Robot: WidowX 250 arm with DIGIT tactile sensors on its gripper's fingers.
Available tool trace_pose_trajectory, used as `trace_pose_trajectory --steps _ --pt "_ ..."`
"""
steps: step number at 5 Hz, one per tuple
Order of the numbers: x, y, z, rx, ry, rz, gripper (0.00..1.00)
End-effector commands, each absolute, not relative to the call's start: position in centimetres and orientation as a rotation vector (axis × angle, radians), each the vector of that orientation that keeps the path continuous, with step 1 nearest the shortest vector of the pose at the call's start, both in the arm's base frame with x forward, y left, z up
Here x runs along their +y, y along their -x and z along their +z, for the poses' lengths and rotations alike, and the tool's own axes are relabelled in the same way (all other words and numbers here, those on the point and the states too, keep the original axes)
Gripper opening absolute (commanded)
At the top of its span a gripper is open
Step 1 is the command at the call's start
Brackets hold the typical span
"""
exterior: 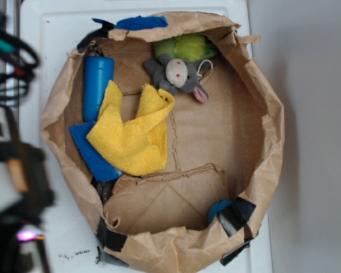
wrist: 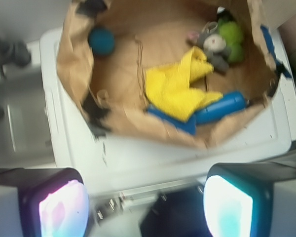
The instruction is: Grab the blue ball.
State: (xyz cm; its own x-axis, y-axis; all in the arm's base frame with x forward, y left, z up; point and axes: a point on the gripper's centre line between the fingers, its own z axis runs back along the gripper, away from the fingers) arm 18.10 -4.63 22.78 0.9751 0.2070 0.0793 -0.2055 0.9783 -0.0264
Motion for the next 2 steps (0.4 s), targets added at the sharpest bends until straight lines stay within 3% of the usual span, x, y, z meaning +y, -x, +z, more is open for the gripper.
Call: trace_pose_trajectory --steps 1,2 --pt "-3.0 -23.8 20.9 -0.21 -0.023 0.072 1.0" --pt "-1.7 -26.0 19.2 -0.178 0.109 -0.141 1.0"
